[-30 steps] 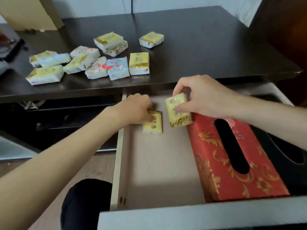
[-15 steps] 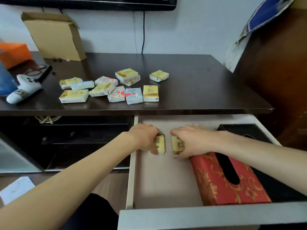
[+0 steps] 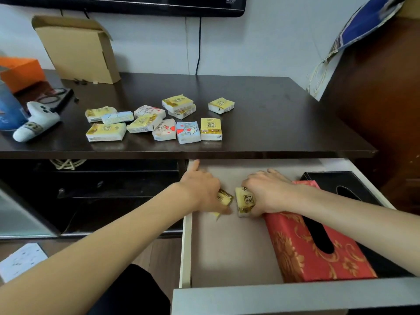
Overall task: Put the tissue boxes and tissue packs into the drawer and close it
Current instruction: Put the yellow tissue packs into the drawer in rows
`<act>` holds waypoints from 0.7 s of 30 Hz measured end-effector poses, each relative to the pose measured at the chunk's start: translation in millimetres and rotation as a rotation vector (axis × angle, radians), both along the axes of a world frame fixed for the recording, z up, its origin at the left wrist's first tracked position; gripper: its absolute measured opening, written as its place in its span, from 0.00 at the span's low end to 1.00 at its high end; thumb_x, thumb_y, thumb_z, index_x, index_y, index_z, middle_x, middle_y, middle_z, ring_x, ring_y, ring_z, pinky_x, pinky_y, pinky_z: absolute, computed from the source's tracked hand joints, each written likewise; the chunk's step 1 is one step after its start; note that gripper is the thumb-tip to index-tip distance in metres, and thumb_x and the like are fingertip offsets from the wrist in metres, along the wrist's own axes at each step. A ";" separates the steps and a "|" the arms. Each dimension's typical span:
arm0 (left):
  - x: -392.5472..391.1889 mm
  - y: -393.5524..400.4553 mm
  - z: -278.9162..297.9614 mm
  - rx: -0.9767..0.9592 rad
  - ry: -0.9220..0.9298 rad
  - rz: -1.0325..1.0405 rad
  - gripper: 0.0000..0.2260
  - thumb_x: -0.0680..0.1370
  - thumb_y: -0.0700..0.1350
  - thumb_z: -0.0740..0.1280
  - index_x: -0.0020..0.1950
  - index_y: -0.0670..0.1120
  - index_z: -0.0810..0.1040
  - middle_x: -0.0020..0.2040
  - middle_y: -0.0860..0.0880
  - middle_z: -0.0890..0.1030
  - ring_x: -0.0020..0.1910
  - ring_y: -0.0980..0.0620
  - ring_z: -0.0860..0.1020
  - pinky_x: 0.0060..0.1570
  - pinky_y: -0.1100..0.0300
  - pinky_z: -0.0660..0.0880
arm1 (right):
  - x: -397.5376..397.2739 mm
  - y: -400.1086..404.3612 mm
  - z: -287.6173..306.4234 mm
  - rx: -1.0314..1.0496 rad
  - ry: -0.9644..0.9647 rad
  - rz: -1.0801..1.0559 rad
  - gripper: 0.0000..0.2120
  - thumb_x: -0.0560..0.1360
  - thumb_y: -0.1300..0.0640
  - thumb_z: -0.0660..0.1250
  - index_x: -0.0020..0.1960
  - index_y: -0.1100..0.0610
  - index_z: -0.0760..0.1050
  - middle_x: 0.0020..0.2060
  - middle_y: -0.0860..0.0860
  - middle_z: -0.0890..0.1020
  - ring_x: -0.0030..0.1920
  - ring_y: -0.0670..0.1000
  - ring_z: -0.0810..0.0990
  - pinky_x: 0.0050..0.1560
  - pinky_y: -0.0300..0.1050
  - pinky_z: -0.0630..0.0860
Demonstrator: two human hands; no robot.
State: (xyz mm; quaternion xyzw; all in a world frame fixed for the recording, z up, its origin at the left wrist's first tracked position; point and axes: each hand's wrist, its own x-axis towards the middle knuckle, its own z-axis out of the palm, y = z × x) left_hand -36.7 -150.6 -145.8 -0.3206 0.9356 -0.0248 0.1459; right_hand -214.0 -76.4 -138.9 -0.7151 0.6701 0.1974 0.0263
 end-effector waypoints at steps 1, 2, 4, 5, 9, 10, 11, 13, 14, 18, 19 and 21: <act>-2.0 3.8 -1.7 -0.022 -0.035 -0.018 0.25 0.71 0.73 0.61 0.46 0.51 0.72 0.45 0.51 0.76 0.53 0.47 0.75 0.72 0.44 0.53 | -0.8 0.6 -0.8 -0.028 -0.005 -0.004 0.29 0.64 0.29 0.74 0.52 0.51 0.76 0.49 0.49 0.77 0.56 0.55 0.76 0.55 0.52 0.69; -2.5 6.0 -2.2 -0.017 -0.050 -0.033 0.22 0.72 0.69 0.65 0.50 0.51 0.73 0.47 0.50 0.78 0.55 0.46 0.76 0.71 0.45 0.56 | -2.0 1.4 -1.6 -0.063 -0.017 -0.005 0.28 0.64 0.30 0.74 0.51 0.50 0.75 0.47 0.48 0.76 0.55 0.55 0.76 0.54 0.51 0.69; -2.3 4.6 -0.3 0.042 -0.008 -0.073 0.18 0.74 0.57 0.71 0.60 0.51 0.75 0.56 0.49 0.79 0.59 0.45 0.76 0.66 0.50 0.64 | -5.5 2.3 -2.7 -0.128 -0.049 -0.004 0.28 0.64 0.32 0.75 0.52 0.50 0.75 0.47 0.47 0.75 0.55 0.54 0.77 0.52 0.50 0.71; -1.7 2.1 0.3 0.074 0.004 -0.094 0.19 0.75 0.50 0.71 0.65 0.53 0.75 0.60 0.49 0.79 0.61 0.45 0.75 0.64 0.51 0.67 | -7.6 2.4 -3.1 -0.145 -0.064 -0.006 0.29 0.64 0.32 0.75 0.54 0.50 0.75 0.48 0.48 0.76 0.56 0.54 0.76 0.50 0.50 0.71; 1.7 -0.9 7.2 0.207 0.046 -0.138 0.27 0.76 0.37 0.69 0.73 0.56 0.72 0.75 0.46 0.66 0.75 0.43 0.63 0.69 0.47 0.67 | -11.9 3.1 -6.7 -0.130 -0.124 -0.040 0.32 0.64 0.32 0.76 0.59 0.50 0.75 0.55 0.49 0.77 0.60 0.54 0.75 0.46 0.48 0.67; 2.5 -0.3 8.4 0.216 0.057 -0.122 0.28 0.77 0.37 0.68 0.75 0.55 0.70 0.77 0.45 0.64 0.77 0.43 0.61 0.71 0.47 0.65 | -11.8 3.1 -7.5 -0.122 -0.136 -0.045 0.33 0.64 0.32 0.77 0.60 0.50 0.75 0.56 0.49 0.77 0.61 0.54 0.75 0.46 0.49 0.67; 3.7 1.0 9.1 0.203 0.084 -0.092 0.28 0.76 0.38 0.68 0.75 0.53 0.69 0.76 0.45 0.65 0.76 0.43 0.62 0.71 0.48 0.66 | -11.5 2.6 -7.8 -0.119 -0.146 -0.046 0.33 0.65 0.33 0.77 0.61 0.50 0.74 0.56 0.49 0.77 0.61 0.54 0.75 0.47 0.49 0.68; 6.6 4.4 10.6 0.096 0.178 -0.031 0.22 0.76 0.45 0.68 0.70 0.50 0.73 0.67 0.45 0.75 0.68 0.43 0.71 0.63 0.52 0.71 | -10.4 1.8 -7.2 -0.120 -0.165 -0.046 0.33 0.64 0.33 0.77 0.61 0.50 0.75 0.56 0.49 0.77 0.61 0.54 0.75 0.47 0.49 0.69; 8.4 6.3 10.3 0.018 0.184 -0.021 0.19 0.76 0.52 0.68 0.66 0.49 0.75 0.61 0.46 0.77 0.64 0.43 0.74 0.60 0.53 0.70 | -9.8 1.7 -6.3 -0.114 -0.171 -0.047 0.32 0.64 0.33 0.77 0.61 0.49 0.75 0.55 0.48 0.77 0.60 0.54 0.75 0.47 0.50 0.69; 10.7 7.4 -0.5 -0.071 -0.020 -0.066 0.30 0.68 0.71 0.68 0.59 0.50 0.76 0.54 0.50 0.80 0.56 0.47 0.76 0.64 0.51 0.65 | -8.5 1.8 -4.0 -0.092 -0.181 -0.025 0.29 0.62 0.32 0.77 0.54 0.47 0.76 0.50 0.47 0.77 0.55 0.54 0.75 0.45 0.50 0.70; 10.1 6.4 -3.0 -0.045 -0.025 -0.068 0.28 0.68 0.70 0.69 0.58 0.51 0.76 0.52 0.51 0.80 0.54 0.48 0.77 0.63 0.52 0.65 | -7.8 1.8 -3.5 -0.088 -0.184 -0.020 0.28 0.61 0.32 0.77 0.54 0.47 0.76 0.49 0.47 0.77 0.54 0.54 0.75 0.44 0.50 0.69; 8.7 2.7 -6.7 0.005 0.034 -0.069 0.24 0.69 0.65 0.72 0.57 0.51 0.76 0.50 0.51 0.80 0.51 0.49 0.77 0.57 0.56 0.67 | -6.0 0.8 -2.3 -0.076 -0.189 -0.002 0.28 0.61 0.33 0.77 0.53 0.47 0.76 0.48 0.47 0.77 0.53 0.53 0.75 0.44 0.50 0.70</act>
